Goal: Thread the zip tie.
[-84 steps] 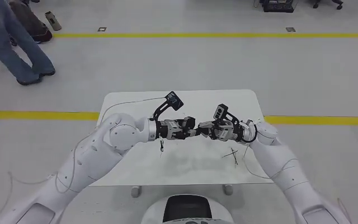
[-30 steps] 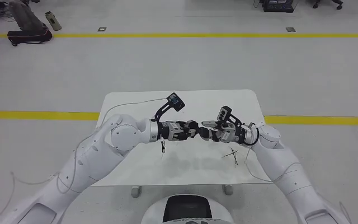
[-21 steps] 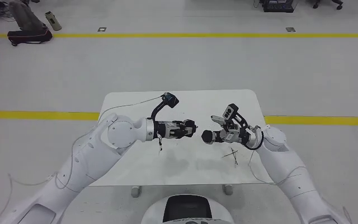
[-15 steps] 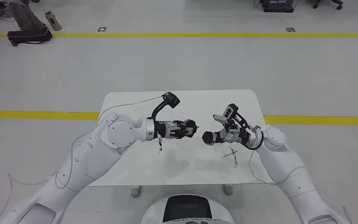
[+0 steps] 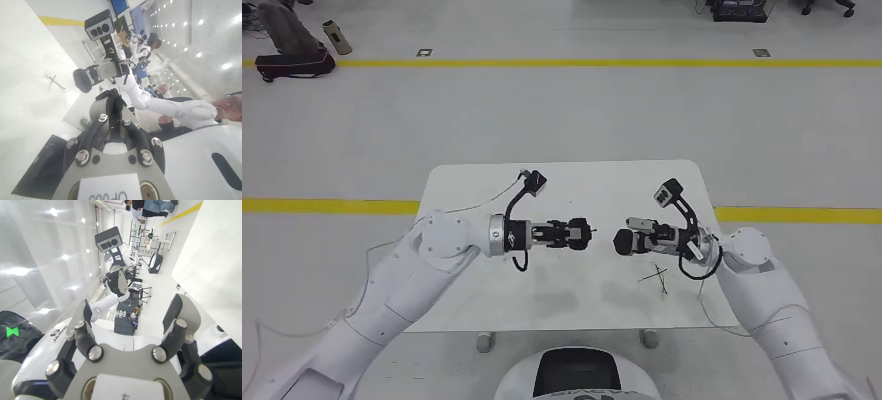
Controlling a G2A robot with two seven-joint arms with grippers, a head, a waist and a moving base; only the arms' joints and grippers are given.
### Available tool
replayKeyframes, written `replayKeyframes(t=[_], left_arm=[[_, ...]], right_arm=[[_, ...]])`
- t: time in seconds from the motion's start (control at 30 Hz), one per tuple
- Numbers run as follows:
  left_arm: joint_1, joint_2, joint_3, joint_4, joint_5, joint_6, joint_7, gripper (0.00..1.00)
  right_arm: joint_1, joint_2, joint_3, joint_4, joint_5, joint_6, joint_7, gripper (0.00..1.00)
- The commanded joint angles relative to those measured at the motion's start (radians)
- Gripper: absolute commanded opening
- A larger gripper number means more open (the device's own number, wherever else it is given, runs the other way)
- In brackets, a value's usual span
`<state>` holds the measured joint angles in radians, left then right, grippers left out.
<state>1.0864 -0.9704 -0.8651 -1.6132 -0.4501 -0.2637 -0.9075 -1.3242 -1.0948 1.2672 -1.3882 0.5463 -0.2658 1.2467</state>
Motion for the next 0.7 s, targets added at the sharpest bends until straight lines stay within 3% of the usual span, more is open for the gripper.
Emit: replayKeyframes(t=[0.0,0.03,0.1,0.27,0.37,0.53,0.67], left_arm=[[0.006,-0.003,0.001,0.017,-0.053,-0.012,-0.006,0.0],[0.006,-0.004,0.0,0.024,-0.06,-0.012,-0.004,0.0],[-0.011,-0.002,-0.002,0.013,0.014,-0.026,-0.006,0.0],[-0.011,-0.002,-0.002,0.013,0.014,-0.026,-0.006,0.0],[0.009,-0.007,-0.007,0.036,-0.083,-0.016,0.031,0.0],[0.037,-0.019,-0.003,0.09,-0.252,-0.031,0.025,0.0],[0.036,-0.028,0.01,0.117,-0.296,-0.023,0.009,0.0]], right_arm=[[-0.007,0.0,0.002,-0.009,0.004,-0.032,-0.004,1.0],[-0.009,0.0,0.002,-0.011,0.005,-0.034,-0.004,1.0],[-0.009,0.0,0.002,-0.011,0.005,-0.034,-0.004,1.0],[-0.009,0.0,0.002,-0.011,0.005,-0.034,-0.004,1.0],[-0.014,-0.001,-0.005,-0.027,0.004,-0.065,-0.017,1.0],[-0.002,-0.011,0.022,-0.034,0.072,-0.074,0.09,1.0],[0.01,-0.029,0.038,-0.021,0.102,-0.074,0.143,1.0]])
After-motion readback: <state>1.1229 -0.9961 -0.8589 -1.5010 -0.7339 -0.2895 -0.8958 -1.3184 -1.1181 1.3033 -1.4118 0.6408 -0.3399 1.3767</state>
